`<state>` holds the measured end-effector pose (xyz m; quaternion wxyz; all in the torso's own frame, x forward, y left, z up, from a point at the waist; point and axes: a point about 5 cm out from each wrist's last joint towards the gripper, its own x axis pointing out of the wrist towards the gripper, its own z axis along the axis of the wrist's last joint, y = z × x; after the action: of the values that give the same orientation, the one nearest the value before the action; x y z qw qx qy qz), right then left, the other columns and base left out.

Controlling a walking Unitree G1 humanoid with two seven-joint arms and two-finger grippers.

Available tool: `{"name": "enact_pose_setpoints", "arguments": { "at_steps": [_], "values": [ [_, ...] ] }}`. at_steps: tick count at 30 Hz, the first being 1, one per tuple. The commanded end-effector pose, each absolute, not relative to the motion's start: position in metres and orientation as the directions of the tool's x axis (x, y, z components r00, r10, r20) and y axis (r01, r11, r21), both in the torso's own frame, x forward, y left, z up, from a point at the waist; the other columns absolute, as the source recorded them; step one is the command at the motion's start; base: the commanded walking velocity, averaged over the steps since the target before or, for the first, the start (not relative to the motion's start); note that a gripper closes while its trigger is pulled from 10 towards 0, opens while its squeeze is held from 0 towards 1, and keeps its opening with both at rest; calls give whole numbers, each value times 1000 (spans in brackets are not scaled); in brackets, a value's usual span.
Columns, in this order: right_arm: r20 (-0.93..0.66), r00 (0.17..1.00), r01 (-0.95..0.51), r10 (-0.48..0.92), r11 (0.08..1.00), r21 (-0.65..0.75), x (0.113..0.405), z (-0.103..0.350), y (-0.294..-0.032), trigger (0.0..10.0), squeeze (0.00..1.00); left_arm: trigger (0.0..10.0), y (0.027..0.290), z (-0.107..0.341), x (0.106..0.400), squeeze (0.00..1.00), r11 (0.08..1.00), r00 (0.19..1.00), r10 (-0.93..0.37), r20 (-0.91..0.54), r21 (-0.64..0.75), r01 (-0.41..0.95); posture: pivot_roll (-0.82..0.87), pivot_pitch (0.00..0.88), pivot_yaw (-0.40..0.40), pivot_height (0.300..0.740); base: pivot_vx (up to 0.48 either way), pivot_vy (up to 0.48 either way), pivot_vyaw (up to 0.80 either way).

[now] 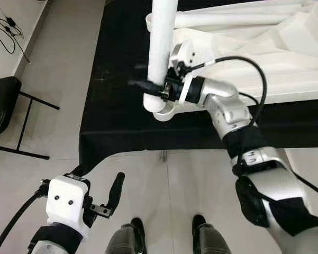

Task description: Building children table

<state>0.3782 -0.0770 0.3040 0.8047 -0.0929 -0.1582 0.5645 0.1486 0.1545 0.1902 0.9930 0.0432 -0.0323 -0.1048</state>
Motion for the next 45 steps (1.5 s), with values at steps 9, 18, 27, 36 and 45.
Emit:
{"name": "enact_pose_setpoints", "arguments": {
  "at_steps": [9,18,27,36,45],
  "values": [
    [46,147,-905,988,153,-398,370,305,-75,10000,0,10000,153,191,146,0,972,973,-221,59,96,215,127,437,95,740,0,0,0],
    [-33,186,-887,982,153,-435,375,301,-74,10000,0,10000,152,191,148,0,972,973,-222,63,96,215,124,438,89,740,0,0,0],
    [-73,248,-885,966,196,-423,383,302,-64,10000,0,10000,151,191,151,0,972,972,-224,76,95,217,106,434,76,740,0,0,0],
    [-125,117,-902,985,52,-429,375,303,-68,10000,0,10000,152,191,152,0,973,972,-220,80,95,212,103,436,79,740,0,0,0],
    [-212,19,-906,977,-73,-417,369,296,-72,10000,0,10000,153,191,153,0,973,973,-219,79,98,211,103,443,86,740,0,0,0]
  ]
}}
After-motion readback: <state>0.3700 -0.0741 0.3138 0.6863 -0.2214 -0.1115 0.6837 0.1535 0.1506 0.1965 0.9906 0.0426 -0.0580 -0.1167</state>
